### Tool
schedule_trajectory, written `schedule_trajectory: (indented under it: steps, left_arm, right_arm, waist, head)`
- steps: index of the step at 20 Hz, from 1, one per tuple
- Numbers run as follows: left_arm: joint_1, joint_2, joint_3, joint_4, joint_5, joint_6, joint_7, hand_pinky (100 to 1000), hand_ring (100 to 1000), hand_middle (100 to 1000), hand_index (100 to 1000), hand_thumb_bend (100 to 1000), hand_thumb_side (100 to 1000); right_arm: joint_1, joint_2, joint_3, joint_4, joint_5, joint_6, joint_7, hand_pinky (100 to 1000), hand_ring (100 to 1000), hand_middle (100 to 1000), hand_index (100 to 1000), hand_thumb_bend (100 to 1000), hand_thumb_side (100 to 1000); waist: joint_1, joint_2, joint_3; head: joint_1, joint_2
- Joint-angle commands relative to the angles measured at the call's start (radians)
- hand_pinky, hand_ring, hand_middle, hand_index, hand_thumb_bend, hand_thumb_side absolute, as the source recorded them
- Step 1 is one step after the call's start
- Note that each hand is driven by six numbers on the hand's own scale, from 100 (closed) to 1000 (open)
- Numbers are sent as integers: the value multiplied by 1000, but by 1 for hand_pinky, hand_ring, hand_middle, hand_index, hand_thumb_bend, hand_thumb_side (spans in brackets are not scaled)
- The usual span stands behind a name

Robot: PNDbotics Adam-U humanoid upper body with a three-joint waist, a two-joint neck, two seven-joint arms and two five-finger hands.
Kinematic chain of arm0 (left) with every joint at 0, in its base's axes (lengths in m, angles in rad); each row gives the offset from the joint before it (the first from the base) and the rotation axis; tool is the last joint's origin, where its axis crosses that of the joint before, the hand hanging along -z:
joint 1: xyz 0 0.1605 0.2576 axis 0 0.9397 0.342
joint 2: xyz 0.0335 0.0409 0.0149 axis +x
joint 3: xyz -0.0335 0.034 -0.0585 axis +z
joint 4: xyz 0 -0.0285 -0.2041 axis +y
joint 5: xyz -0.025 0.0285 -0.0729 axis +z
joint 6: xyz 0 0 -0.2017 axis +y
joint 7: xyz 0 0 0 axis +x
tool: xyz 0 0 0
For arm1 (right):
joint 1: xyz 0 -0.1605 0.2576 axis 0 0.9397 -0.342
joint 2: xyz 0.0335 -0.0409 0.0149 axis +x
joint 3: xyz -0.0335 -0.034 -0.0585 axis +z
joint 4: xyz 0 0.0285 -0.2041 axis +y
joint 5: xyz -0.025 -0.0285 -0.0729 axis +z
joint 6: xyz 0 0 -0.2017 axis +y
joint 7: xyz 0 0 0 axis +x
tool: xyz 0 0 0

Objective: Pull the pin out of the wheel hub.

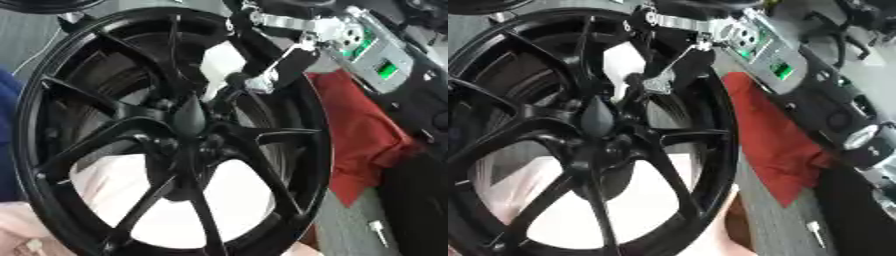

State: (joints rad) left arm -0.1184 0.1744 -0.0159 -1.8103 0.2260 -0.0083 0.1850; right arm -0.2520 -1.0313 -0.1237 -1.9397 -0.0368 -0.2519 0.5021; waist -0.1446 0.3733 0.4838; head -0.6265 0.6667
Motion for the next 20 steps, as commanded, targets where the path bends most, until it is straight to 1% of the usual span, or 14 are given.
schedule_trajectory:
  steps: [1, 6, 13, 20]
  left_arm:
    - [-4, 6, -3, -10, -6, -1, -7, 689, 571, 521, 736, 351, 559]
    - [-4, 6, -3, -8, -6, -1, -9, 690, 570, 521, 736, 352, 559]
    - [-3, 5, -4, -3, -8, 1, -16, 690, 570, 521, 734, 354, 560]
    - [0, 5, -3, -1, -9, 1, -19, 691, 570, 521, 735, 356, 561]
  right_arm:
    - [2, -39, -20, -23, -62, 8, 0, 662, 656, 300, 453, 100, 366]
    - [16, -57, -32, -33, -111, 10, 10, 652, 641, 287, 397, 100, 369]
    - [36, -88, -62, -46, -173, -1, 28, 637, 621, 265, 369, 100, 322]
    - [50, -106, -109, -35, -270, -4, -23, 614, 608, 239, 356, 100, 294]
  waist:
    - [5, -31, -1]
    - [5, -45, -2]
    - [3, -57, -1]
    - [3, -60, -8]
  head:
    - [-4, -2]
    - [-8, -3]
    - [-10, -12]
    - [-10, -26]
